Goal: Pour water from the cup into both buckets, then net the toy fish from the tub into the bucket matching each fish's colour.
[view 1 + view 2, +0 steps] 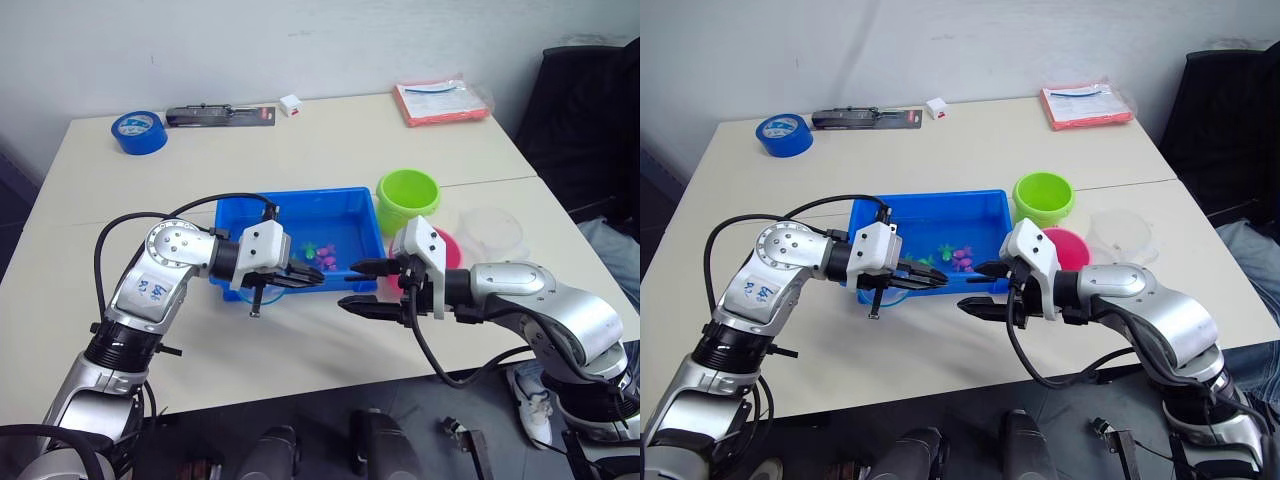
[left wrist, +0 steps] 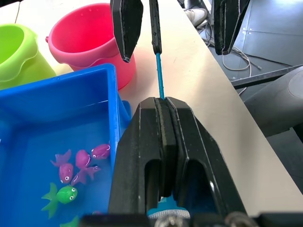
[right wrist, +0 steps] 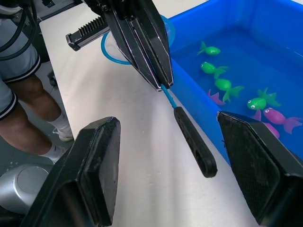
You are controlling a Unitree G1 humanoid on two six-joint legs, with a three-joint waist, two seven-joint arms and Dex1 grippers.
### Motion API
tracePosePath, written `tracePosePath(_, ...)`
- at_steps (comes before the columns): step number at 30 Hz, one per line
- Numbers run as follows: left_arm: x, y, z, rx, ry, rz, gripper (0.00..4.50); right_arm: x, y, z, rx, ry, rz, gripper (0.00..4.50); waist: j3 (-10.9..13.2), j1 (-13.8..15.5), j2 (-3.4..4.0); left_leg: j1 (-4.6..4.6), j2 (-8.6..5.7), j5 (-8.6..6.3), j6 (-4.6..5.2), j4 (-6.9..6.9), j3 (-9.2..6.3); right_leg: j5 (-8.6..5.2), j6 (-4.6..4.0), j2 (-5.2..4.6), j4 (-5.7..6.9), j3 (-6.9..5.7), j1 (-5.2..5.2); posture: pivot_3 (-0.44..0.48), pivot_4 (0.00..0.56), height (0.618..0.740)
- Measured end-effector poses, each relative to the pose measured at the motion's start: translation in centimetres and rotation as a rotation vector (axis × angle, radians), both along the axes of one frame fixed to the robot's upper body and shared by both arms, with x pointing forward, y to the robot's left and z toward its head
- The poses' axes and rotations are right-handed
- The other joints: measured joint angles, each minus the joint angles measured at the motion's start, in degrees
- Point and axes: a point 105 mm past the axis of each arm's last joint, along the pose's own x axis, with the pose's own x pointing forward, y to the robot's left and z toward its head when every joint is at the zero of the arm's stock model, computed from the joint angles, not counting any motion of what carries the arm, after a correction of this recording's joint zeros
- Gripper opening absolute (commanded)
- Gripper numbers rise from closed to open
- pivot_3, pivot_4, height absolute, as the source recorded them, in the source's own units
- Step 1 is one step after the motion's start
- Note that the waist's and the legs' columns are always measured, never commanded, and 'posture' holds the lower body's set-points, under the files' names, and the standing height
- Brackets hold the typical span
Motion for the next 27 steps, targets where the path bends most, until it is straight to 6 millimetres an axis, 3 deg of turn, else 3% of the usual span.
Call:
tracePosePath(2, -0.03, 0.0, -0.01, 0.001, -0.001, -0.003, 0.0, 0.05, 0.03, 0.01, 0.002, -0.002, -0.005, 3.63, 0.0, 0.0, 0.0, 0.0, 0.0, 0.0, 0.0, 0.0, 0.0, 0.0, 0.0, 0.0, 0.0, 0.0, 0.0, 0.0, 0.15, 0.74)
tracePosePath(8, -0.1, 0.06, -0.09, 0.005, -0.007, -0.012, 0.0, 0.02, 0.06, 0.08, 0.005, -0.004, -0.002, 0.89, 0.0, 0.0, 0.0, 0.0, 0.0, 0.0, 0.0, 0.0, 0.0, 0.0, 0.0, 0.0, 0.0, 0.0, 0.0, 0.0, 0.15, 0.74)
tracePosePath(27, -0.07, 0.29, -0.24, 0.009, -0.035, -0.052, 0.0, -0.25, 0.21, 0.07, 0.01, 0.004, 0.021, 0.78, 0.0, 0.0, 0.0, 0.0, 0.0, 0.0, 0.0, 0.0, 0.0, 0.0, 0.0, 0.0, 0.0, -0.01, 0.0, 0.0, 0.15, 0.74)
